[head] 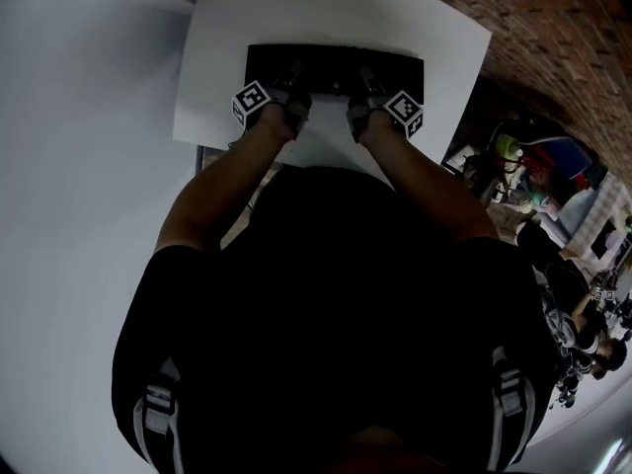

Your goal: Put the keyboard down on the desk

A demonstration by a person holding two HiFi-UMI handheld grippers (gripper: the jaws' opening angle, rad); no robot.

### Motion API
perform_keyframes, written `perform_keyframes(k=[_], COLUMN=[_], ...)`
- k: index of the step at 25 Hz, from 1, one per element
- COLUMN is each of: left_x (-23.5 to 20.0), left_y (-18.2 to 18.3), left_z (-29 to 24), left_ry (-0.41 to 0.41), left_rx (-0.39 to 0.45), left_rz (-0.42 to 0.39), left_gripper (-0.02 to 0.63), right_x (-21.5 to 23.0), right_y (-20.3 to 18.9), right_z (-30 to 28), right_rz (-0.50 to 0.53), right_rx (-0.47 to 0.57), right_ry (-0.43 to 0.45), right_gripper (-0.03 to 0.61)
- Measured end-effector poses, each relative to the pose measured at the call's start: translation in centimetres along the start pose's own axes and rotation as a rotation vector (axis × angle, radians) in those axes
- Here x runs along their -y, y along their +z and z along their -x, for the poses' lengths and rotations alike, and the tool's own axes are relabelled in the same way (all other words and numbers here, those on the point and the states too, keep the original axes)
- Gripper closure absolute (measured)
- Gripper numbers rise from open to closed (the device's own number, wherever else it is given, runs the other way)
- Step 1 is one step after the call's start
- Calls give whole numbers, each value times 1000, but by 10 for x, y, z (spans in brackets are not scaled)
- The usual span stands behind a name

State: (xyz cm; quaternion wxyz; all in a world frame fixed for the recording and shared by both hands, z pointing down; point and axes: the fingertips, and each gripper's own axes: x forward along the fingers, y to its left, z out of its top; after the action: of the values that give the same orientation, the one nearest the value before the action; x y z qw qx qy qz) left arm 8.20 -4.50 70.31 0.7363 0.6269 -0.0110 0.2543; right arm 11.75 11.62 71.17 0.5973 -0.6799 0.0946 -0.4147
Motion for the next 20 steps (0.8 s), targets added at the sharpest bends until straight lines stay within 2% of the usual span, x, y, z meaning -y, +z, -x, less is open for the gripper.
perform_keyframes(k=[4,13,20], left_x=[-5,-2,-3], left_y=[0,-3,-4], left_z=[2,8,11], left_ry=[9,15,18], left_rx=[-4,-18,-24], left_rz=[-18,-31,-32], left_gripper=[466,425,414], right_x=[1,6,10], right_y=[-4,-5,-8], right_z=[5,10,14], right_rz=[27,0,28], right_rx=[-11,-3,-24], right_ry=[1,-9,-47], right_gripper=[379,379,379])
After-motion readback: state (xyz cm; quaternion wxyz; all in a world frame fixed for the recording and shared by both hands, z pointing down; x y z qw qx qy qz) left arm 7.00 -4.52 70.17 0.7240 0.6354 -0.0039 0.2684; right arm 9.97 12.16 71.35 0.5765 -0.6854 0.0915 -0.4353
